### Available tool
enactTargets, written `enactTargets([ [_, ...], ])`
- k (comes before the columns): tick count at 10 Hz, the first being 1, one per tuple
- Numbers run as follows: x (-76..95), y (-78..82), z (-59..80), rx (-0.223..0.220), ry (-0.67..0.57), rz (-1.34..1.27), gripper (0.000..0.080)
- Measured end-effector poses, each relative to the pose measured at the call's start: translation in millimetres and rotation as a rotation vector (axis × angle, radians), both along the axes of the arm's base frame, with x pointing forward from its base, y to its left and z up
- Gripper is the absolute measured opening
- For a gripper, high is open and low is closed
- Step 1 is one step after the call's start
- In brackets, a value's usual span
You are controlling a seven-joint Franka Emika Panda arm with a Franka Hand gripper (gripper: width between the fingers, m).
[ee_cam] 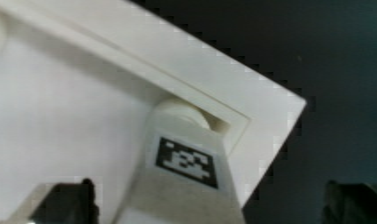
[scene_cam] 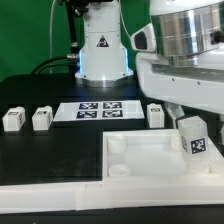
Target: Assemble one leg
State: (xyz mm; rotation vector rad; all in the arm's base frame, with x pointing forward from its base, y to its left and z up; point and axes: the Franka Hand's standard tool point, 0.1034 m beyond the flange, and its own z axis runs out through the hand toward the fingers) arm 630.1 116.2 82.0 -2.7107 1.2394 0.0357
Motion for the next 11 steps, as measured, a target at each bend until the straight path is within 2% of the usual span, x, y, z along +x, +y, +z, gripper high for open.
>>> enactTargets([
  [3, 0.3, -2.0, -0.1, -0.017, -0.050, 0.322, 0.0649],
  [5, 3.1, -6.1, 1.5, -0.058, -0.101, 0.628, 0.0649],
  [9, 3.1, -4.4, 1.4, -0.055, -0.101, 0.614, 0.0634],
  [10, 2.8, -2.4, 1.5, -0.041, -0.087, 0.500, 0.0464],
  [11, 3.0, -2.8, 1.7, -0.036, -0.075, 0.418, 0.0464],
])
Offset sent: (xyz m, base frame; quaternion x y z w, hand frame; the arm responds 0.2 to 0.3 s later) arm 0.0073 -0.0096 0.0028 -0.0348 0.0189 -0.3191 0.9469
